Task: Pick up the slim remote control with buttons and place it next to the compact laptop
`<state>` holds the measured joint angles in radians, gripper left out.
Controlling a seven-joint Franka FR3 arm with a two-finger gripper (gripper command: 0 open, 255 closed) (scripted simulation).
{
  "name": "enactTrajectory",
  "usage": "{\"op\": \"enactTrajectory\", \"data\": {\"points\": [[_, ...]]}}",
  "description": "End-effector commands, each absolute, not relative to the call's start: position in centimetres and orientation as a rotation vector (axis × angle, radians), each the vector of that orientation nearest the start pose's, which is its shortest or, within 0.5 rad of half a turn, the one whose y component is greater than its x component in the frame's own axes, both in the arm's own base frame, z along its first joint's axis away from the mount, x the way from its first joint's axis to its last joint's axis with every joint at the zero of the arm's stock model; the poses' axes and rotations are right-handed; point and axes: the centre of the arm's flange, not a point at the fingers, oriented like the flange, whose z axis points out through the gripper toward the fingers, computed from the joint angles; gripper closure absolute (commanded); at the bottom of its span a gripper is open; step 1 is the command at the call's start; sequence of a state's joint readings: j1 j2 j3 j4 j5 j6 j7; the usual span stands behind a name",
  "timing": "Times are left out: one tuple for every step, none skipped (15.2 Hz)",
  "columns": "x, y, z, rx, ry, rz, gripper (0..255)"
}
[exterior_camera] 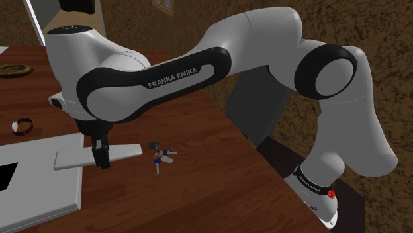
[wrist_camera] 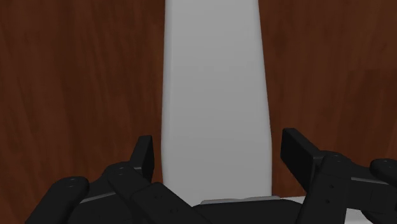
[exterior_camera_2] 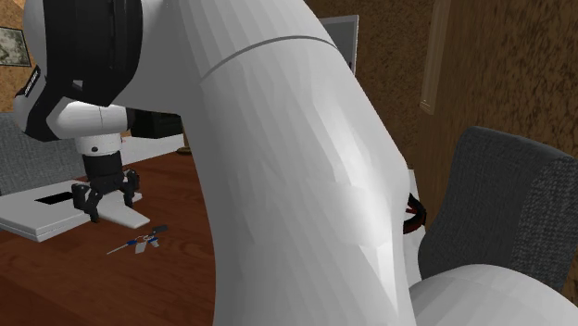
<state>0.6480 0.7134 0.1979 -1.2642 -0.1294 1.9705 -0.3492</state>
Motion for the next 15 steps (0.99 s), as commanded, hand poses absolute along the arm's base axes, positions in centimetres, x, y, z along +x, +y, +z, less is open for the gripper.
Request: {"op": "enactTrajectory", "data": {"points": [[52.4, 52.5, 33.9, -2.586, -1.765, -0.003, 0], [52.4, 52.5, 34.0, -2.586, -1.765, -0.003, 0], [52.4, 52.5, 34.0, -2.586, -1.765, -0.003, 0], [52.5, 52.6, 34.0, -2.586, -1.765, -0.003, 0], [52.5, 52.5, 35.4, -2.586, -1.765, -0.003, 0], [52.5, 52.5, 36.7, -2.586, -1.765, -0.003, 0], [52.5, 52.5, 38.0, -2.586, -1.765, -0.003, 0], [52.5, 52.5, 39.0, -2.586, -1.765, -0.003, 0], [52.5, 52.5, 39.0, -2.586, -1.765, -0.003, 0], [52.5, 52.5, 39.0, -2.586, -1.765, -0.003, 0], [52.5, 52.5, 39.0, -2.586, -1.765, -0.003, 0], [52.5, 52.5, 39.0, -2.586, -1.765, -0.003, 0], [52.5, 52.5, 39.0, -2.586, -1.765, -0.003, 0], [52.5, 52.5, 39.0, -2.586, -1.765, -0.003, 0], [52.5, 52.5, 39.0, -2.586, -1.765, -0.003, 0]]}}
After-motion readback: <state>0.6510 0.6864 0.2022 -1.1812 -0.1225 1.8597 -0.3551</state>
